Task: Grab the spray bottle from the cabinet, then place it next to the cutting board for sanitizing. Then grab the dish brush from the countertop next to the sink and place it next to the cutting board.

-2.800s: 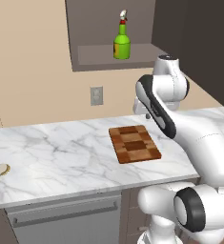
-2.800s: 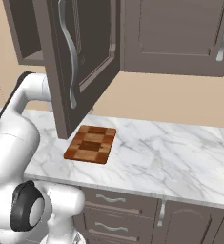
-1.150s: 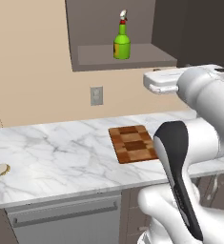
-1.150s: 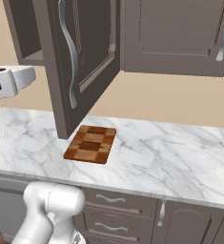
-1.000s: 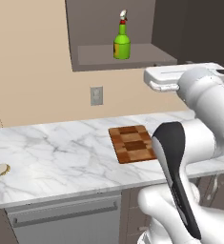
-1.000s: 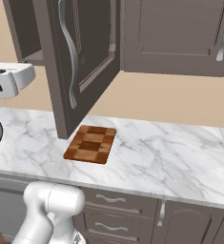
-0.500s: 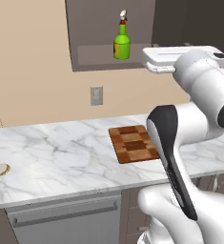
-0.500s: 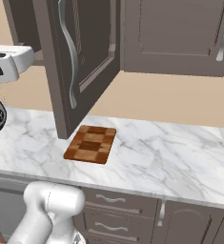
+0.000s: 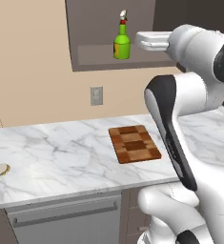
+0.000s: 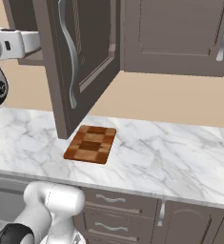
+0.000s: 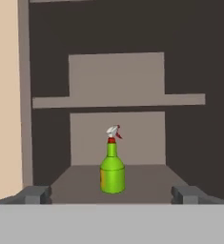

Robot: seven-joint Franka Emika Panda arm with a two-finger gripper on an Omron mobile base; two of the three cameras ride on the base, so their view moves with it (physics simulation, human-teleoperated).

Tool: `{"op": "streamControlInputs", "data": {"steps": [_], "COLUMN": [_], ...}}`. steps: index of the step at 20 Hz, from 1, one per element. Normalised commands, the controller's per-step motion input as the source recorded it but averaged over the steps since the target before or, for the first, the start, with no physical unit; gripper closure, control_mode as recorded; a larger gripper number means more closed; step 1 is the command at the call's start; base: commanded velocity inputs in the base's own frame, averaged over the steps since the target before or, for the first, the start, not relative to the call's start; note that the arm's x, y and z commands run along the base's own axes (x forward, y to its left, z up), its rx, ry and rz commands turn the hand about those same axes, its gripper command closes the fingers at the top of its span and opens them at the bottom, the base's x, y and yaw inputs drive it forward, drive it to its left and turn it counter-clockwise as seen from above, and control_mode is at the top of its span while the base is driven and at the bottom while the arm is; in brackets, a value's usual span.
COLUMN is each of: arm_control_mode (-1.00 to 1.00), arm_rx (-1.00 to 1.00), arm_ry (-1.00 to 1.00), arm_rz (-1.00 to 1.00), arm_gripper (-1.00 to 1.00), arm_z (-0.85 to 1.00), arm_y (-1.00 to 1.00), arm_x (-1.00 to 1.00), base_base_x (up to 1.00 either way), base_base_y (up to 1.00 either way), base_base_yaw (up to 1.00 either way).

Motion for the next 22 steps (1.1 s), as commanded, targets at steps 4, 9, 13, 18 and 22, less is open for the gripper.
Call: {"op": "streamControlInputs", "data": {"steps": [4,9,13,18,22], "arm_control_mode": [-1.0,-1.0,-1.0,-1.0,-1.0], "arm_rx": [-0.02,0.0,0.0,0.0,0.0], "arm_ry": [-0.02,0.0,-0.01,0.0,0.0], "arm_rz": [0.0,0.0,0.0,0.0,0.0], "arm_gripper": [-1.0,-1.0,-1.0,-1.0,-1.0], "arm_z": [-0.16,-0.27,-0.3,-0.14,0.0], "arm_y": [0.0,0.0,0.0,0.0,0.0], "arm_x": [0.37,0.39,0.42,0.53,0.5], "base_base_x": [0.0,0.0,0.0,0.0,0.0], "base_base_y": [0.0,0.0,0.0,0.0,0.0], "base_base_yaw": [0.0,0.0,0.0,0.0,0.0]}}
